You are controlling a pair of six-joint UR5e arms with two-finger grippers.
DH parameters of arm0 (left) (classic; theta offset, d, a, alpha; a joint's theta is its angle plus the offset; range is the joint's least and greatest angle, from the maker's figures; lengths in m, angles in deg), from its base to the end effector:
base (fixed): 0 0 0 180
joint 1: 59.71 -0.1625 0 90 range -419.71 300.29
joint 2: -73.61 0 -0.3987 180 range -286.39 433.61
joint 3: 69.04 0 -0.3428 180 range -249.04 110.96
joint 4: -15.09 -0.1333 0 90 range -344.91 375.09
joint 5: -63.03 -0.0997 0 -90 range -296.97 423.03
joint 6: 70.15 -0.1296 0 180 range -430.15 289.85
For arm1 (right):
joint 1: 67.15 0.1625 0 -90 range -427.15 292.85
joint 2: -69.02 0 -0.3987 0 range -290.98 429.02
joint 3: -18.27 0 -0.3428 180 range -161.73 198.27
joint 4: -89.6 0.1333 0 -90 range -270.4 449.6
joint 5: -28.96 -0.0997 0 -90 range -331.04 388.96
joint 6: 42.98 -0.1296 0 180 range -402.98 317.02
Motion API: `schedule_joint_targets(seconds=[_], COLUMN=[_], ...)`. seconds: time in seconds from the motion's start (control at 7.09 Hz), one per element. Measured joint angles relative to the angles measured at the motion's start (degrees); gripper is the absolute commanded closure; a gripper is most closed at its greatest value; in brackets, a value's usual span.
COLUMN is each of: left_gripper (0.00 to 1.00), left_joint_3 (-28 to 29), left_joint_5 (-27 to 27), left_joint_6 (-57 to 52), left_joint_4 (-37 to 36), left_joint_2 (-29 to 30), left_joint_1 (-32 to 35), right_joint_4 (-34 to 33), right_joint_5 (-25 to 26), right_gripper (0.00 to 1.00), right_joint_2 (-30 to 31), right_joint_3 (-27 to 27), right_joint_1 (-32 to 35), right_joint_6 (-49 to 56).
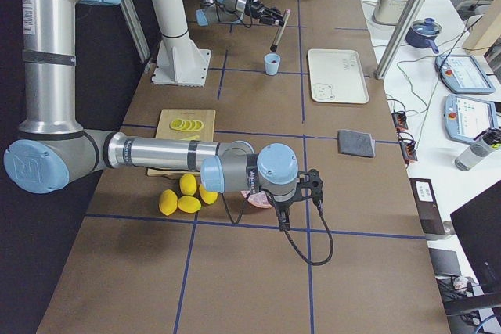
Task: Mash ice and strawberries in cup
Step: 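Press the rod down on the ice and strawberry repeatedly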
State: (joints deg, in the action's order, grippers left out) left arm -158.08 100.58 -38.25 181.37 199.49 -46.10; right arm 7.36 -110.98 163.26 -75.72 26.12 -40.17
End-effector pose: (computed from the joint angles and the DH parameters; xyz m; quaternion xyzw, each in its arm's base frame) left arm 0.4813 -0.3594 0.1678 0.6359 0.4537 -0.1456 0.6071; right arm 0.0582 -0.4204 0.6313 0.0816 -0.4175 -0.0240 0.9047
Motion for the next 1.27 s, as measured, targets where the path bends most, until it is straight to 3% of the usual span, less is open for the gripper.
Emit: schedule_joint_targets(seconds=[1.27], left_gripper=[1.00], left_joint_3=[6.85], left_joint_5=[-0.11], left_joint_6=[1.42], left_joint_4=[2.82], left_joint_2=[1.74], left_joint_1=[-0.13], right_joint_4=[-0.03], right_joint_5=[0.02], right_gripper=[0.01], right_joint_2=[0.06], right_joint_3=[0.14], right_joint_1=[-0.15], right_joint_6=[0.08])
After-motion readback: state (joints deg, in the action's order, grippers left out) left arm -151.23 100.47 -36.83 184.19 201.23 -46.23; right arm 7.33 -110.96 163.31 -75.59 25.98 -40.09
